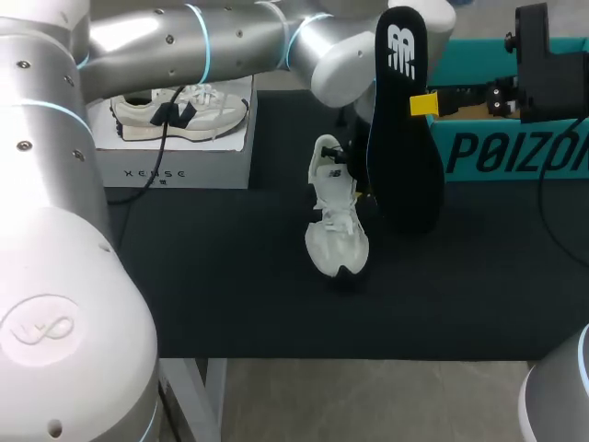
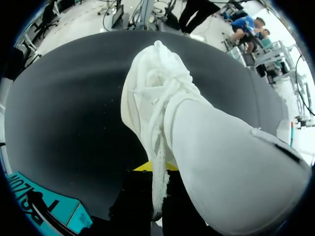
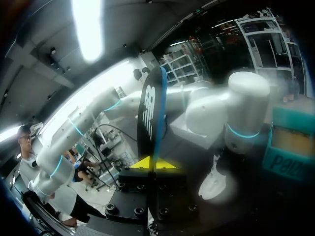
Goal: Take the shoe out of the shoebox, open the shoe tongue, remove and reinsert the insole, then place the shoe into the shoebox
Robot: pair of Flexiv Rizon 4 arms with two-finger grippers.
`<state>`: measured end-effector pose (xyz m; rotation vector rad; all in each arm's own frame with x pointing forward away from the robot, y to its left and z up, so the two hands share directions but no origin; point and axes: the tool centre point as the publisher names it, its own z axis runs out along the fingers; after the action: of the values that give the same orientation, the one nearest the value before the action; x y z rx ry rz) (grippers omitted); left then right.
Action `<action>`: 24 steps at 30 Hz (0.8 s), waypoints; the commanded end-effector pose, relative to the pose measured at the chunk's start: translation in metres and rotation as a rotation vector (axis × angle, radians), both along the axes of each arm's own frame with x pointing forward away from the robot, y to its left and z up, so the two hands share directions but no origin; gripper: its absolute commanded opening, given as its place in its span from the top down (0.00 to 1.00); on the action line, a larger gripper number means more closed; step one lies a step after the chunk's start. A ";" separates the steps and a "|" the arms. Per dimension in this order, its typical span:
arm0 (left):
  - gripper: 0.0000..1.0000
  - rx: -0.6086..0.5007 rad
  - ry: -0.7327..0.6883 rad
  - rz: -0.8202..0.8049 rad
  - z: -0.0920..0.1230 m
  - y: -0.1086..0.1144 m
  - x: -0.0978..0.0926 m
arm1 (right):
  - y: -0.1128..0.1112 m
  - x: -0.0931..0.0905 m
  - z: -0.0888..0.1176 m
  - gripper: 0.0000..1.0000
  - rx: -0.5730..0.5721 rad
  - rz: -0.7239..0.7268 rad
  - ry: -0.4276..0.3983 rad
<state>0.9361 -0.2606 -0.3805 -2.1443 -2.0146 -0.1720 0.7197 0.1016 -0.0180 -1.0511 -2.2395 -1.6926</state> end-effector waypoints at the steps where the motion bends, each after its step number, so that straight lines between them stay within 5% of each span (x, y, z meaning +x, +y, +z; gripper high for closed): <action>1: 1.00 -0.043 -0.029 0.027 0.014 0.009 0.001 | 0.002 0.002 -0.001 1.00 -0.001 0.000 0.000; 5: 1.00 -0.057 -0.060 0.042 0.027 0.014 0.002 | 0.002 0.002 -0.001 1.00 -0.001 0.000 0.000; 7: 0.69 -0.050 -0.071 0.034 0.029 0.015 0.002 | 0.002 0.002 -0.001 1.00 -0.001 0.000 0.000; 8: 0.67 -0.051 -0.065 0.032 0.029 0.015 0.002 | 0.002 0.002 -0.001 1.00 -0.001 0.000 0.000; 9: 0.86 -0.042 -0.058 0.025 0.027 0.015 0.002 | 0.002 0.002 -0.001 1.00 -0.001 0.000 0.000; 11: 1.00 -0.027 -0.044 0.007 0.024 0.014 0.003 | 0.002 0.002 -0.001 1.00 -0.001 0.000 0.000; 17: 1.00 0.015 -0.028 -0.048 0.019 0.010 0.002 | 0.002 0.002 -0.001 1.00 -0.001 0.000 0.000; 22: 0.90 0.021 -0.036 -0.068 0.017 0.009 0.001 | 0.002 0.002 -0.001 1.00 -0.001 0.000 0.000; 23: 0.73 0.029 -0.032 -0.073 0.016 0.008 0.002 | 0.002 0.002 -0.001 1.00 -0.001 0.000 0.000; 24: 0.23 0.032 -0.031 -0.073 0.015 0.007 0.002 | 0.002 0.002 -0.001 1.00 -0.001 0.000 0.000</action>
<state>0.9357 -0.2500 -0.3639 -2.2192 -1.9466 -0.2426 0.7198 0.1015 -0.0180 -1.0512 -2.2395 -1.6925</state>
